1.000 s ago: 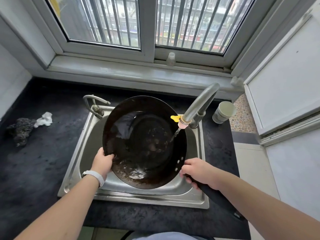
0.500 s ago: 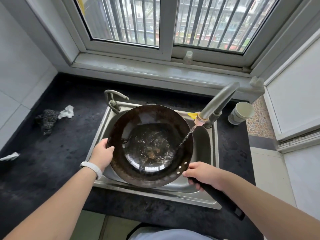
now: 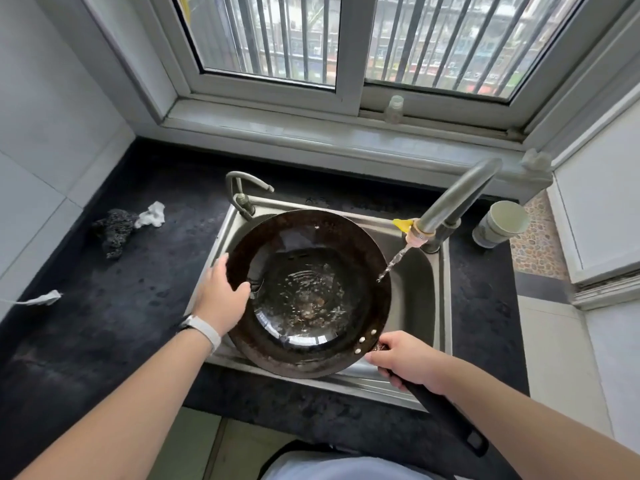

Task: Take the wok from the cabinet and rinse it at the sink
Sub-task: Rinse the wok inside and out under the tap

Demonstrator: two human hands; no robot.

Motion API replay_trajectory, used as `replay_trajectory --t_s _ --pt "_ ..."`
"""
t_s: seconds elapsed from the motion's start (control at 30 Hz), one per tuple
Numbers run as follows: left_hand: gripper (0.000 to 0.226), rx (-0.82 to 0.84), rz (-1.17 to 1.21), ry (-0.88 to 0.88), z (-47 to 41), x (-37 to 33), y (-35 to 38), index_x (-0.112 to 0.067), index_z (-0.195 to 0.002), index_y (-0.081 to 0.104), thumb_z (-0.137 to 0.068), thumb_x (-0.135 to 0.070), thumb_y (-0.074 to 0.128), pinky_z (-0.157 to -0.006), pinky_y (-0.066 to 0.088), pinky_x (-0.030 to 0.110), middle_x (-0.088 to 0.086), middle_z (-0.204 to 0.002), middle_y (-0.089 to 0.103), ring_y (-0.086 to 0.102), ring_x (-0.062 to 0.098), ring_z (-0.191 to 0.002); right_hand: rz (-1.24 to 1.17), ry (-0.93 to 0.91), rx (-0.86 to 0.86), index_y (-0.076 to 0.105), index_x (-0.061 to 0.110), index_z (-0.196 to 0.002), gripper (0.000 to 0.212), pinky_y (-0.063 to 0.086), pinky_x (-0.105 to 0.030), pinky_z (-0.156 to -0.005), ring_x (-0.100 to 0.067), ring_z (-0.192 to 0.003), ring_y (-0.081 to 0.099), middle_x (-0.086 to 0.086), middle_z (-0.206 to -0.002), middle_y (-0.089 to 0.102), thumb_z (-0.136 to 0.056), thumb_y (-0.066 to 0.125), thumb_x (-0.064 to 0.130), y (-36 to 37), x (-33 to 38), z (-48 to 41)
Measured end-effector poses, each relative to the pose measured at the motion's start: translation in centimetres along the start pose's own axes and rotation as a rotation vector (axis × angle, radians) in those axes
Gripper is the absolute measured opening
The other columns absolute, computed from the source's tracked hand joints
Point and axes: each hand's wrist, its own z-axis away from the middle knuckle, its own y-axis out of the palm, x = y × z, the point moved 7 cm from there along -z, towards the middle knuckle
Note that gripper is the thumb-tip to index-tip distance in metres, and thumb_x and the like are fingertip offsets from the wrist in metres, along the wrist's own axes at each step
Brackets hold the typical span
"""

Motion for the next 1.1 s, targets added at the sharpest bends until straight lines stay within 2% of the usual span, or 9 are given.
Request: replay_trajectory --t_s 0.13,0.3,0.47,0.57,0.67,0.73,0.8,0.9,1.1 --pt "0.067 0.050 -0.230 0.443 1.6 -8.0 4.4 -0.016 -0.154 0.030 -0.094 -0.023 0.059 -0.122 0.021 0.040 0.008 -0.161 0.030 0.021 0.024 -0.151 0.035 0.001 0.007 0.058 0.009 -0.086 0.013 0.042 -0.026 -0.043 -0.015 -0.044 0.047 -0.007 -0.067 0.054 -0.096 0.061 0.017 0.1 -0.6 0.2" --pt "0.059 0.295 -0.073 0.575 2.7 -16.3 10.3 -0.019 -0.152 0.036 -0.097 -0.023 0.058 -0.119 0.025 0.029 0.000 -0.159 0.034 0.026 0.015 -0.148 0.051 0.024 0.025 0.062 0.012 -0.087 0.014 0.043 -0.026 -0.041 -0.014 -0.043 0.048 -0.003 -0.062 0.055 -0.099 0.060 0.020 -0.2 -1.0 0.3" --pt "0.050 0.526 0.269 0.274 1.6 -19.4 14.3 -0.027 -0.140 0.051 -0.091 -0.024 0.060 -0.112 0.037 0.033 -0.004 -0.142 0.056 0.048 0.010 -0.131 0.031 0.020 0.040 0.064 0.010 -0.091 0.013 0.044 -0.025 -0.042 -0.013 -0.042 0.048 -0.003 -0.061 0.054 -0.099 0.058 0.019 -0.9 -1.1 0.7" --pt "0.036 0.709 0.518 -0.040 1.5 -20.0 16.2 -0.006 -0.136 0.054 -0.101 -0.008 0.048 -0.094 0.044 0.018 -0.004 -0.114 0.065 0.059 -0.005 -0.105 0.035 0.031 0.035 0.062 0.011 -0.089 0.013 0.045 -0.025 -0.044 -0.013 -0.044 0.048 -0.004 -0.063 0.054 -0.098 0.059 0.021 -1.3 -1.4 0.6" --pt "0.032 0.770 0.744 -0.267 1.3 -20.4 17.6 -0.015 -0.133 0.058 -0.107 -0.019 0.040 -0.102 0.036 0.028 0.007 -0.132 0.061 0.054 0.015 -0.123 0.034 0.037 0.043 0.062 0.015 -0.087 0.012 0.046 -0.026 -0.044 -0.014 -0.047 0.049 -0.004 -0.065 0.054 -0.097 0.059 0.022 -1.7 -1.9 0.6" --pt "0.039 0.839 0.773 -0.222 2.2 -22.0 18.1 -0.027 -0.118 0.060 -0.104 -0.051 0.033 -0.100 0.037 0.032 0.002 -0.125 0.059 0.053 0.019 -0.116 0.028 0.033 0.048 0.060 0.018 -0.081 0.015 0.045 -0.027 -0.044 -0.015 -0.047 0.048 -0.005 -0.067 0.054 -0.095 0.058 0.021 -1.9 -2.2 0.6" --pt "0.062 0.883 0.904 -0.264 2.7 -22.6 18.6 -0.021 -0.138 0.050 -0.100 -0.064 0.025 -0.111 0.030 0.037 -0.005 -0.132 0.052 0.045 0.020 -0.130 0.027 0.029 0.048 0.059 0.018 -0.080 0.015 0.045 -0.027 -0.043 -0.015 -0.047 0.048 -0.006 -0.068 0.053 -0.094 0.058 0.021 -2.0 -2.5 0.6" --pt "0.073 0.897 0.920 -0.252 3.6 -23.2 18.6 -0.012 -0.156 0.026 -0.102 -0.061 0.019 -0.120 0.015 0.045 0.008 -0.156 0.037 0.026 0.026 -0.149 0.020 0.020 0.058 0.058 0.019 -0.080 0.015 0.045 -0.027 -0.043 -0.015 -0.047 0.048 -0.009 -0.074 0.054 -0.095 0.058 0.022 -2.4 -2.8 0.8" --pt "0.067 0.859 0.934 -0.248 3.5 -23.3 19.3 -0.006 -0.154 0.030 -0.106 -0.052 0.026 -0.121 0.017 0.053 0.011 -0.160 0.032 0.029 0.027 -0.148 0.007 0.019 0.066 0.059 0.019 -0.082 0.012 0.046 -0.027 -0.046 -0.015 -0.051 0.049 -0.006 -0.072 0.054 -0.095 0.059 0.021 -3.0 -3.4 0.8"
